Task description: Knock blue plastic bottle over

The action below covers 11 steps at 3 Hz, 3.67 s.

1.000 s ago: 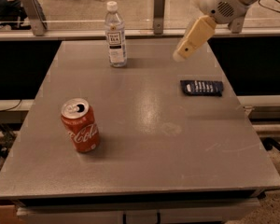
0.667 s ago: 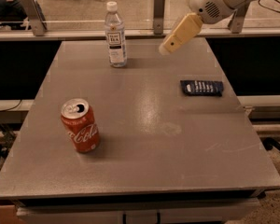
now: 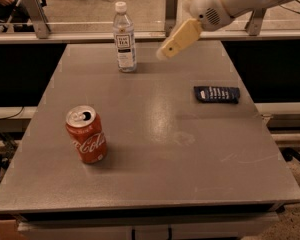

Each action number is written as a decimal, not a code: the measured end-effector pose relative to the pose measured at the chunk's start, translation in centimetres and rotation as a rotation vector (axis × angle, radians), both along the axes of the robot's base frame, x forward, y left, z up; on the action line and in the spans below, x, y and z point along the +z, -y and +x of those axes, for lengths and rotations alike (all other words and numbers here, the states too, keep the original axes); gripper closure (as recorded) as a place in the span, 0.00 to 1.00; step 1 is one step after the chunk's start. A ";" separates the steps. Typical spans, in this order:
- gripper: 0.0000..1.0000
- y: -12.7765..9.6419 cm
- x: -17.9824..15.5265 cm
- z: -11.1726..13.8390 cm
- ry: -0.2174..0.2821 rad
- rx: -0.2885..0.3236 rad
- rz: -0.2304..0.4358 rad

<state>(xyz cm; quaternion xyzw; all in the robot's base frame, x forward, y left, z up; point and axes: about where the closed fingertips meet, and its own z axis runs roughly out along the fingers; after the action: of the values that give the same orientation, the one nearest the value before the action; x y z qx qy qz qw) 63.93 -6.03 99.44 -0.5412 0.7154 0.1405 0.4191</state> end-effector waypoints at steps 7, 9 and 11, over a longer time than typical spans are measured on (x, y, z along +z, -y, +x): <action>0.45 -14.8 -7.8 11.8 0.053 0.002 0.496; 0.92 -10.7 -4.4 11.6 0.088 0.012 0.423; 1.00 -5.2 -4.0 9.5 0.074 0.091 0.052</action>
Offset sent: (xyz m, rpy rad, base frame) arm 0.0697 0.1190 -0.0642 0.4773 0.0529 0.0563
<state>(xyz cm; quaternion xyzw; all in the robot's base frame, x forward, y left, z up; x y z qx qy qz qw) 73.39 -0.82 95.46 -0.5671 0.6700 0.1577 0.4523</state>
